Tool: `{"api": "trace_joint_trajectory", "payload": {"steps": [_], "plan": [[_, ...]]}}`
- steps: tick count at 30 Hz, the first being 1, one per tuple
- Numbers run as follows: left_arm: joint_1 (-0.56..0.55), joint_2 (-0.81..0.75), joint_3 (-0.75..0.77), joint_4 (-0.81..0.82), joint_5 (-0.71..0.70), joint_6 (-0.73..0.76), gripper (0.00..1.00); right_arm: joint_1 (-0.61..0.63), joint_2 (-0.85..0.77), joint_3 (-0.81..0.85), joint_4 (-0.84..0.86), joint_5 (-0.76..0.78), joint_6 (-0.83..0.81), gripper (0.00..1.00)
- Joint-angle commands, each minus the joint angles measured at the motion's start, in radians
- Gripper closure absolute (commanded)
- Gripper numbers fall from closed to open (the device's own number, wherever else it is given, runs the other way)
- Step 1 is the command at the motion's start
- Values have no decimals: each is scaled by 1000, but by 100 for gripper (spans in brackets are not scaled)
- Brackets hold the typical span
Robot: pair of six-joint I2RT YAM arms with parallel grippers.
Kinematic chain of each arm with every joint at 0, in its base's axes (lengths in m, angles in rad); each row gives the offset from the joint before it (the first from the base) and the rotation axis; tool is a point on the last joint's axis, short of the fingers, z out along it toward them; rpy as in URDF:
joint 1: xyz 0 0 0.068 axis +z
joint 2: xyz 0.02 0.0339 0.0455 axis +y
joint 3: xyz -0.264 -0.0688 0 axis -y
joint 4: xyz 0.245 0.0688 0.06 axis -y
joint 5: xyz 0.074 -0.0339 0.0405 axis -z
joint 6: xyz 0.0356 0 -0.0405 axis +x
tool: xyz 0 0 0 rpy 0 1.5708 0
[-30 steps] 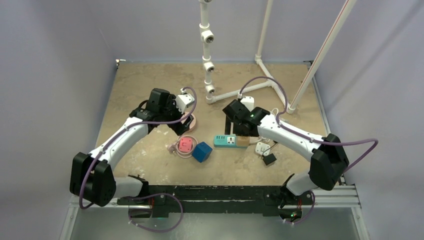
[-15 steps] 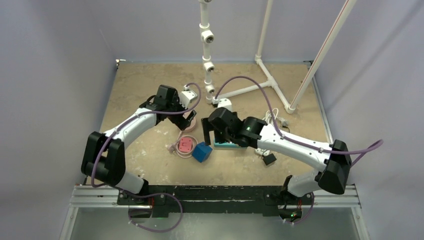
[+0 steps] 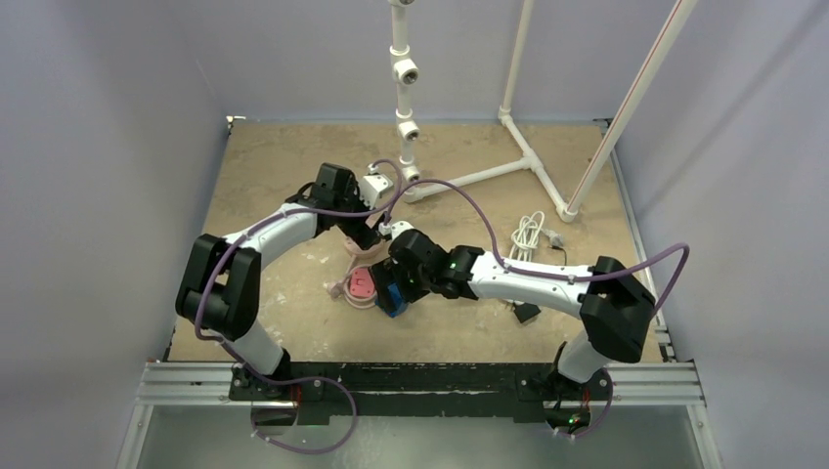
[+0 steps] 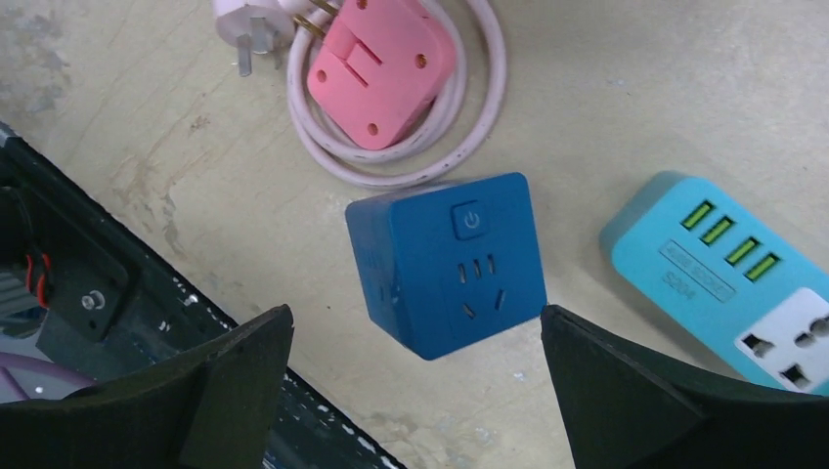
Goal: Insert the plug
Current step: Pick up the plug from the center of the board.
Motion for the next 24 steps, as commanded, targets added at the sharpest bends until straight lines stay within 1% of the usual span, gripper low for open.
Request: {"api": "trace_joint_trajectory", "payload": {"steps": [1, 4, 10, 15, 20, 24], "plan": [[7, 31, 40, 36, 53, 20, 1, -1, 18, -10, 112, -76, -42, 1], [6, 26, 23, 47, 44, 40, 1, 0, 50, -16, 132, -114, -55, 1], [7, 21, -5, 46, 56, 103, 2, -1, 71, -34, 146, -115, -78, 1], [6, 28, -24, 16, 86, 137, 14, -3, 59, -43, 140, -99, -82, 1], [6, -7, -93, -8, 115, 165, 24, -12, 19, -51, 124, -91, -89, 1], [7, -45, -135, -60, 157, 183, 31, -15, 5, -59, 118, -96, -82, 1]]}}
